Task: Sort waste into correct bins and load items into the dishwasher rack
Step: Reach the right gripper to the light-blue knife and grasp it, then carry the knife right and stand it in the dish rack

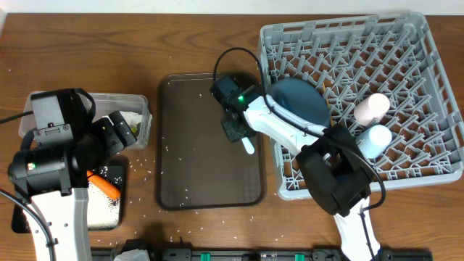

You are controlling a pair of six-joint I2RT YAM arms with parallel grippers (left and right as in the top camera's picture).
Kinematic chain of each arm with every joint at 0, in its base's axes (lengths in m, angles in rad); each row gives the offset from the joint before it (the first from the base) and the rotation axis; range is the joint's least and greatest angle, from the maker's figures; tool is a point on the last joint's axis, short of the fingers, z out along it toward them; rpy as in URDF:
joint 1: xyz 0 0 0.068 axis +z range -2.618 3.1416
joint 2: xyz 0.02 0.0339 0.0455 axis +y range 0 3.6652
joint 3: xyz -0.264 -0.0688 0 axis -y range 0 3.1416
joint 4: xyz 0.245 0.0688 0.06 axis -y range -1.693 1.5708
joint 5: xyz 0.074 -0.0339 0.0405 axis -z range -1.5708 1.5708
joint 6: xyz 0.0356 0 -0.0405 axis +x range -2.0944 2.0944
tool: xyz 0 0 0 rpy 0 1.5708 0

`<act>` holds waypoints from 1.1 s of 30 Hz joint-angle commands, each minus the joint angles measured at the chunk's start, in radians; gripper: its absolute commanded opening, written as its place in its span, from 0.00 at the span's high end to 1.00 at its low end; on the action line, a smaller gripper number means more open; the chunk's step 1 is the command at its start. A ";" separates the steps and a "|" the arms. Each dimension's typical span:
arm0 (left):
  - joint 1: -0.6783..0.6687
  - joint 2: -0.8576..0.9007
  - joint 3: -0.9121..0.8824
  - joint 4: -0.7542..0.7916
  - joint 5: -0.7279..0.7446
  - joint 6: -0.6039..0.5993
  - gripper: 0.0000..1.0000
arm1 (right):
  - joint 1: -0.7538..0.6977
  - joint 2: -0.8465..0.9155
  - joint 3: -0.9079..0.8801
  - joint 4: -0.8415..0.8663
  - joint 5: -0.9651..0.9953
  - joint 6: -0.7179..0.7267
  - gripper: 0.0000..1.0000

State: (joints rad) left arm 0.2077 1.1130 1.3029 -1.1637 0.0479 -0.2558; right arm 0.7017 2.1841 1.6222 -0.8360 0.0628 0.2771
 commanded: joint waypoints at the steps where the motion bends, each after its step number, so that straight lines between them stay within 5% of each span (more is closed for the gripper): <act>1: 0.005 0.004 0.010 -0.003 -0.012 -0.001 0.02 | -0.006 -0.080 0.001 -0.004 -0.026 -0.014 0.99; 17: 0.005 0.004 0.010 -0.003 -0.012 -0.001 0.02 | -0.070 -0.382 0.001 -0.006 -0.026 -0.012 0.99; 26: 0.005 0.004 0.010 -0.003 -0.011 -0.001 0.02 | -0.348 -0.590 0.001 -0.132 -0.005 -0.026 0.99; 33: 0.005 0.004 0.010 -0.003 -0.012 -0.001 0.02 | -0.604 -0.571 -0.003 -0.286 -0.006 -0.074 0.99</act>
State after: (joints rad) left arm 0.2077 1.1130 1.3029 -1.1641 0.0483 -0.2558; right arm 0.1558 1.5909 1.6218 -1.0966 0.0517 0.2401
